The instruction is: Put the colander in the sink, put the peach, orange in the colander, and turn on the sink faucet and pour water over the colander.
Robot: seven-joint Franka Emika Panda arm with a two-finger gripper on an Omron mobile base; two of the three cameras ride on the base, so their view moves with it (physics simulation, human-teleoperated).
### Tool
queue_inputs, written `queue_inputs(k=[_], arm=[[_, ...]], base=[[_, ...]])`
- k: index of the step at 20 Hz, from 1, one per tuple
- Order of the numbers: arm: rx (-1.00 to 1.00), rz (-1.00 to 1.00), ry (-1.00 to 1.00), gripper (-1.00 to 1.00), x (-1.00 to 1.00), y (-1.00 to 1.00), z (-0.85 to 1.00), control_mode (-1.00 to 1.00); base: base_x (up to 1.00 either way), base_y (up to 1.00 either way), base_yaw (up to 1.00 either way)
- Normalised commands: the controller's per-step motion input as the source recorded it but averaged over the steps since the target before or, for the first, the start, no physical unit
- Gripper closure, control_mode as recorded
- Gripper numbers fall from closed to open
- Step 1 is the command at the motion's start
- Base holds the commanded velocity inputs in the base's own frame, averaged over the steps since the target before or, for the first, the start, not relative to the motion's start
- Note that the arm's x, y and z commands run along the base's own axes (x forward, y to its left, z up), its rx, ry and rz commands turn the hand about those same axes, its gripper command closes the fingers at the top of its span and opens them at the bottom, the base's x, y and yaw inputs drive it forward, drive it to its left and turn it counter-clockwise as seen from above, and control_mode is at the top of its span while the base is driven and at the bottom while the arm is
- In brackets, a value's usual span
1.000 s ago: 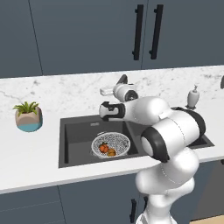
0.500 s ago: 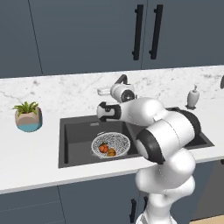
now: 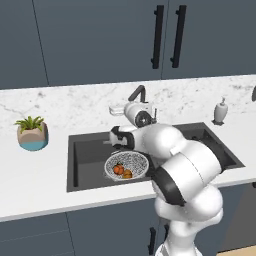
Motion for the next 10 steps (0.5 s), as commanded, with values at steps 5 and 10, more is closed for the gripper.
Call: queue_inputs(k=[5,10], arm=[[0.00,0.00,0.00,-1.00,-0.72,0.00,0.00,-1.00],[0.00,0.00,0.04,-1.00,-0.54,-0.21,0.00,-1.00]], base=[[0.00,0.00,0.00],[0.00,0.00,0.00]])
